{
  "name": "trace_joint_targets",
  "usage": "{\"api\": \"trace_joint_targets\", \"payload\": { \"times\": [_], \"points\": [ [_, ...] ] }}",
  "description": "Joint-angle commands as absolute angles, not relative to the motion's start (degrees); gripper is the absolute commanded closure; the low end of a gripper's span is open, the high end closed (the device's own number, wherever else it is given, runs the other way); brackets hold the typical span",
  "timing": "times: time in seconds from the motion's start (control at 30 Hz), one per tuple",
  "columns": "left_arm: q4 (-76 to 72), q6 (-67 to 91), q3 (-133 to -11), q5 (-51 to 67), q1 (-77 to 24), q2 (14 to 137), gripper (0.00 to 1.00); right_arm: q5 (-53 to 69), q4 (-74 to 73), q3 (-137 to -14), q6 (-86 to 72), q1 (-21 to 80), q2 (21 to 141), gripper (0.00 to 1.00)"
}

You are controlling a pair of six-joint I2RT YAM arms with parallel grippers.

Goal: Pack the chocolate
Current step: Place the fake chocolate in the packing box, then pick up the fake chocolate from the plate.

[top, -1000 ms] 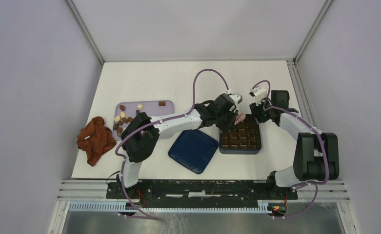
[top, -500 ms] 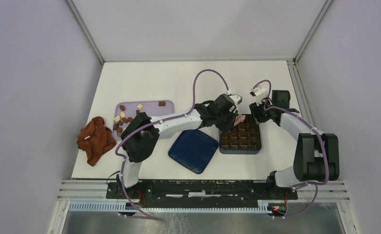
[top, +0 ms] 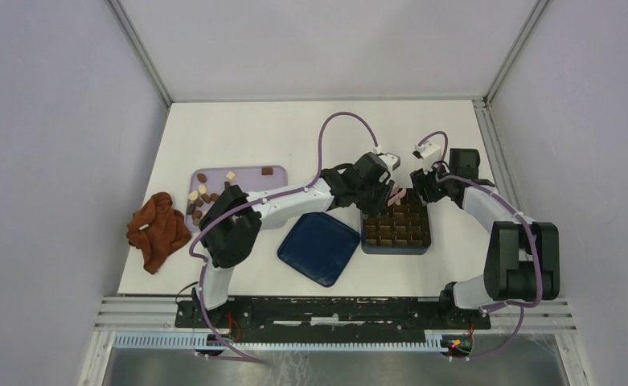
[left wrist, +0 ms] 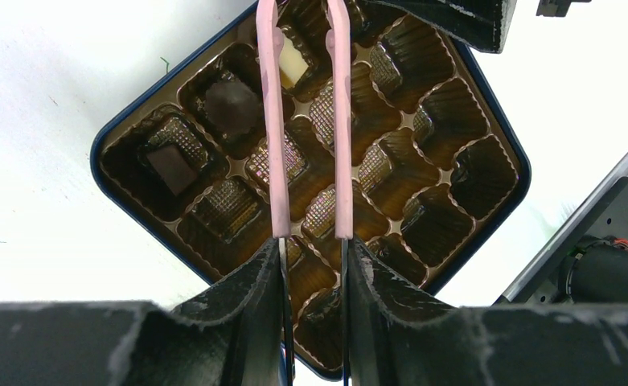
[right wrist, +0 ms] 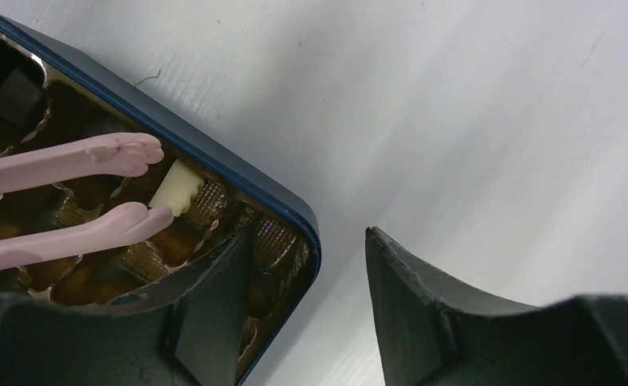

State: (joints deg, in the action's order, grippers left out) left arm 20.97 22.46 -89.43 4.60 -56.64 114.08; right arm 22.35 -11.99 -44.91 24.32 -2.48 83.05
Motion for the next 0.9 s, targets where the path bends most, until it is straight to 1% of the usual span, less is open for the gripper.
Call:
{"api": "trace_joint_targets", "payload": {
  "times": [0.0, 0.27, 0.57, 0.7, 0.87],
  "points": [
    [19.9, 20.1, -92.1, 4.4, -56.8, 113.8, 0.64, 24.2, -11.5, -47.0, 25.0, -3.1, 80.4, 0.4],
    [17.3, 21.2, -88.0, 4.7, -56.9, 107.7, 0.66, 26.4, -11.5, -46.6, 25.2, -4.3, 78.1, 0.34],
    [14.5, 23.7, -75.7, 2.8, -56.3, 94.2, 0.65, 28.6, -12.5, -46.8, 26.7, -4.6, 75.8, 0.33],
    [17.5, 25.1, -70.7, 1.6, -53.6, 87.7, 0.64, 31.0, -12.7, -46.5, 27.2, -4.6, 74.2, 0.34],
    [23.4, 26.7, -64.3, 2.2, -46.5, 79.0, 0.64, 33.5, -13.2, -46.4, 27.4, -4.6, 73.4, 0.34]
  ]
}}
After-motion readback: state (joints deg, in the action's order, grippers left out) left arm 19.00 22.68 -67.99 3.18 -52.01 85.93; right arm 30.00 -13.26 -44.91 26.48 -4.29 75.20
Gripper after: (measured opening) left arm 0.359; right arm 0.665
